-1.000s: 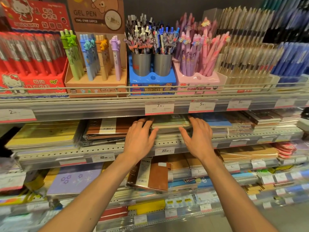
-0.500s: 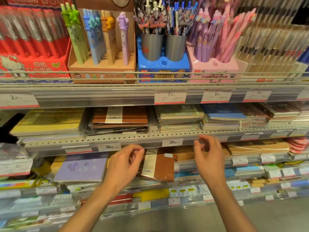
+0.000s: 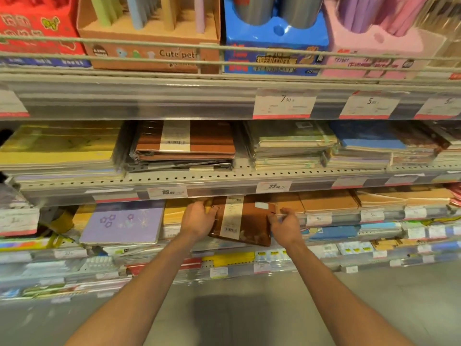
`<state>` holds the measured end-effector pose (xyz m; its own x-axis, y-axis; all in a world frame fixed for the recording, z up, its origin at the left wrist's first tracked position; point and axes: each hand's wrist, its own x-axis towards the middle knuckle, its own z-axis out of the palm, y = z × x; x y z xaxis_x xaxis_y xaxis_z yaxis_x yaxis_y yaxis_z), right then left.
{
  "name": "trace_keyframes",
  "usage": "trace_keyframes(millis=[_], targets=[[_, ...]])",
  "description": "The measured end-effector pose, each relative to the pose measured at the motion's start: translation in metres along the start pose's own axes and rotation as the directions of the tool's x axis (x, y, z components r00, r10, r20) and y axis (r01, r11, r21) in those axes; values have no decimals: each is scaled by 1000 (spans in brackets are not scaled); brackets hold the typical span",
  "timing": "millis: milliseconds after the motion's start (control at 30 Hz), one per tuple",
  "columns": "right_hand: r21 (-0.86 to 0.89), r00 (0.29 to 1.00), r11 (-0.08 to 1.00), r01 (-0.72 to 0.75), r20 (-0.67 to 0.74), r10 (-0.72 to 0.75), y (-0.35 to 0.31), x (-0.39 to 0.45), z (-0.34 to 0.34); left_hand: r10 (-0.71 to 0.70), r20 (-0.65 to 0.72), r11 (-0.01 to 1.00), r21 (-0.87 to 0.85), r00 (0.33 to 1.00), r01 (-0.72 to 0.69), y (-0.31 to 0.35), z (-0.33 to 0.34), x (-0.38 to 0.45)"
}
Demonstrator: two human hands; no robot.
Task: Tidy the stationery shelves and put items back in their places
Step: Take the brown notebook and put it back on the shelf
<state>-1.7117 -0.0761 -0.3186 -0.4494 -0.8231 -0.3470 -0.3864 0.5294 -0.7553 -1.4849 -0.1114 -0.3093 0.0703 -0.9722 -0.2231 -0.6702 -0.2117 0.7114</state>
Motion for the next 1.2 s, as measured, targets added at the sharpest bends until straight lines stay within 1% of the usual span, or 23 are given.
trace_keyframes(millis=[100, 233, 300, 433, 533, 600, 667, 767, 900, 1000, 1100, 1200], targets=[[42, 998, 998, -37, 48, 35, -1, 4, 4, -89, 11, 995, 49, 996, 89, 4, 8, 12], [143, 993, 987, -73, 102, 59, -4, 7, 7, -91, 5, 984, 153, 996, 89, 14, 17, 18], [176, 989, 980, -90, 130, 68, -5, 8, 6, -95, -9, 984, 152, 995, 95, 16, 20, 19], [224, 982, 969, -107, 176, 68, -2, 12, -3, -88, -60, 994, 66, 994, 92, 15, 25, 15], [281, 978, 956, -82, 209, 22, 4, 12, -10, -108, -102, 994, -35, 989, 105, 12, 28, 5], [312, 974, 948, -61, 227, -12, 5, 7, -16, -95, -132, 989, -123, 987, 78, 11, 29, -3], [297, 967, 955, -29, 250, -49, 10, 2, -23, -102, -122, 966, -249, 987, 69, 15, 27, -15], [239, 955, 971, 17, 283, -86, 22, -10, -31, -101, -43, 915, -397, 994, 76, 21, 23, -36], [203, 947, 979, 30, 307, -93, 38, -39, -39, -84, 25, 899, -430, 996, 87, 16, 20, -68], [171, 954, 985, 31, 290, -81, 52, -67, -42, -87, 64, 900, -422, 994, 106, 2, 21, -92], [172, 961, 985, 1, 271, -48, 67, -95, -42, -87, 106, 901, -416, 991, 123, -14, 18, -116], [179, 966, 984, -23, 257, -24, 76, -123, -40, -65, 137, 881, -457, 988, 121, -28, 9, -143]])
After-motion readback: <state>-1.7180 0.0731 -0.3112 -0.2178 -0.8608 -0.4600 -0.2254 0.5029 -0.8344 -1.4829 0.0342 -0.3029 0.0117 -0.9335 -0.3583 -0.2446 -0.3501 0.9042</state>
